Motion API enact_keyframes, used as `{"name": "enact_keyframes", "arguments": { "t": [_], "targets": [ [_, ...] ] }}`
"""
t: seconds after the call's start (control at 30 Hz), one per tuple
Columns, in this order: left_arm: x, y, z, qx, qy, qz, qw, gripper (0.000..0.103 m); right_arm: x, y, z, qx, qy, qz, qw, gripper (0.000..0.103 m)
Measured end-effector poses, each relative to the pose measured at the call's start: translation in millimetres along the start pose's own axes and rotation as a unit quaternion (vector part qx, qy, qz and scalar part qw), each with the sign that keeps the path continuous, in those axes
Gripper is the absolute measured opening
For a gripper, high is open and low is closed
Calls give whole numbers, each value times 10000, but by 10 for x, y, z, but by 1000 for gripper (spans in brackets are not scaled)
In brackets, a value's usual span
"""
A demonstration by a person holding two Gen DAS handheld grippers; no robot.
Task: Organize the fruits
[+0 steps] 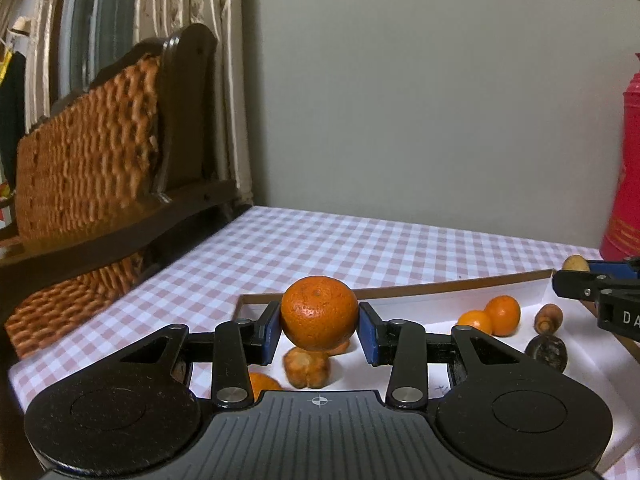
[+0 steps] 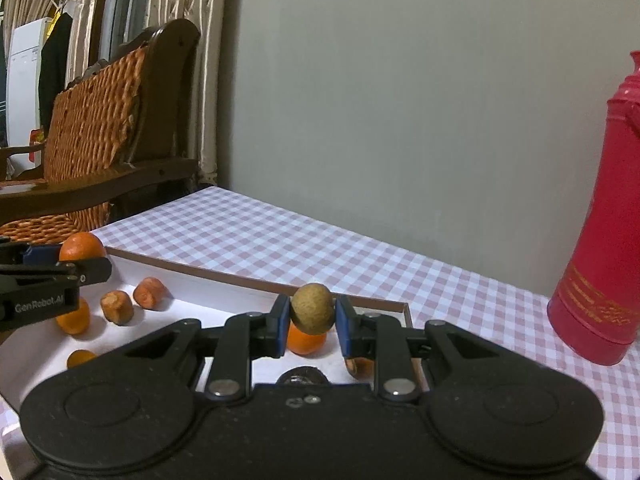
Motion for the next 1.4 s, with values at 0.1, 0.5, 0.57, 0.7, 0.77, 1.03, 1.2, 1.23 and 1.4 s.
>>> {"name": "enact_keyframes", "arguments": {
  "t": [0.1,0.5,0.57,0.7,0.77,1.03,1.2,1.23,1.4],
  "targets": [
    [16,-8,47,-92,-257,-34,9996,97,108,-19,-53,-59,88,123,9999,46],
    [-7,6,97,-63,-438,-298,9986,103,92,-12,-179,241,193,-159,9994,92],
    [-21,8,121,-58,-463,-296,9985,103,111,-23,-161,257,179,-153,9994,93],
    [-80,43,132,-53,-474,-275,9985,103,106,-29,-139,212,187,-157,9995,95],
    [-110,48,137,-82,-439,-277,9986,103,82,-20,-133,205,202,-163,9995,95],
    [-289,-1,148,-37,-530,-309,9981,103,-93,-46,-157,275,263,-259,9989,97],
    [-580,-91,124,2,-424,-501,9978,103,-356,-98,-124,212,301,-353,9987,97],
    [-659,-92,111,-20,-356,-537,9979,103,-432,-106,-108,182,327,-383,9986,97],
    [-1150,-6,24,86,-120,-685,9975,103,-974,-23,-27,79,345,-465,9983,97]
  ]
}}
Point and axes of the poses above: each gripper's, at about its wrist camera, not at the fingertips, and x roughly the way its jaws point, z to its left, y to its underside, the point moved 7 cm from there along x, roughly the way its jaws point, and after that the axes turned 10 degrees about x, right-handed, at the moved point
